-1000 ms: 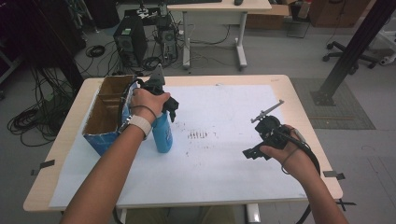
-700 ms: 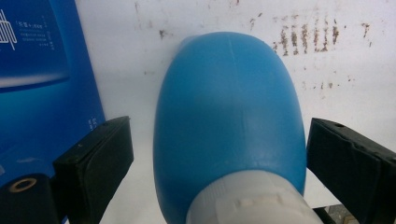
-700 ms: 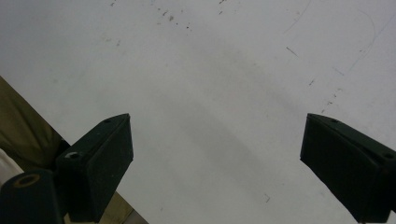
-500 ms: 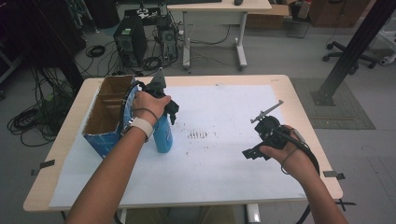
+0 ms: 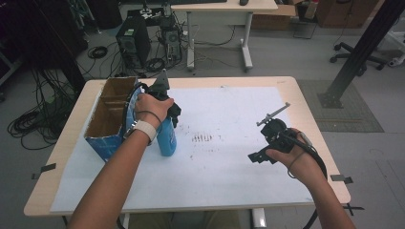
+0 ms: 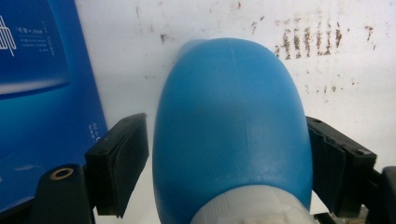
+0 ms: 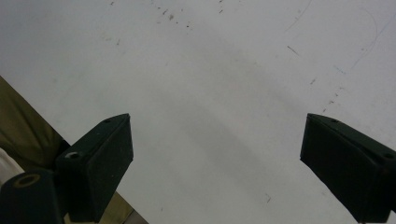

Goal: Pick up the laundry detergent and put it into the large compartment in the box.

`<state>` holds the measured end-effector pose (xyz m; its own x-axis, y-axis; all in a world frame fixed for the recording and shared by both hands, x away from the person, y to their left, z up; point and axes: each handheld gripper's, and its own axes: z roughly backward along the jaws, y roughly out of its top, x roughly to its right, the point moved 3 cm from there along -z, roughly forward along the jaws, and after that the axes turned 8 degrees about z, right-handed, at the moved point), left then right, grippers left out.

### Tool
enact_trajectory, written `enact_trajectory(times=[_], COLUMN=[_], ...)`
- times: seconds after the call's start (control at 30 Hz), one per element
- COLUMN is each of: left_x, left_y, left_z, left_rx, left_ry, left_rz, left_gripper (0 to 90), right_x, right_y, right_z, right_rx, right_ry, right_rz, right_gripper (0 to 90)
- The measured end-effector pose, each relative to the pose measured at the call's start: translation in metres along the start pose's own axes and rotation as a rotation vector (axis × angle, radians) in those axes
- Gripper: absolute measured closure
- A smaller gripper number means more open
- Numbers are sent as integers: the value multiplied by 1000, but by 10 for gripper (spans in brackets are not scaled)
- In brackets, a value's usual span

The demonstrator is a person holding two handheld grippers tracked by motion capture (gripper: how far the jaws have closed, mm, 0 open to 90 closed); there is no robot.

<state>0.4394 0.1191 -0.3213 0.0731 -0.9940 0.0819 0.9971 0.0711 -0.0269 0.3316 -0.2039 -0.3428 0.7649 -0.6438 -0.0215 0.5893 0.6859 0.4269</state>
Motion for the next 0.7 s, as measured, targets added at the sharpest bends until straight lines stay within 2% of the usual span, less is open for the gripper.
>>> enact_trajectory(times=[0.57,0.7], left_x=[2,2], left_y=[-1,-1], left_z=[1,1], left_rx=[11,13], left_ry=[-2,-2], left_rz=[-10,-7], left_gripper=[352,354], right_x=[1,1], right_y=[-2,-2], right_z=[0,0], right_rx=[1,3], right_ry=[1,0], right_rz=[-2,-3], right_gripper=[94,94])
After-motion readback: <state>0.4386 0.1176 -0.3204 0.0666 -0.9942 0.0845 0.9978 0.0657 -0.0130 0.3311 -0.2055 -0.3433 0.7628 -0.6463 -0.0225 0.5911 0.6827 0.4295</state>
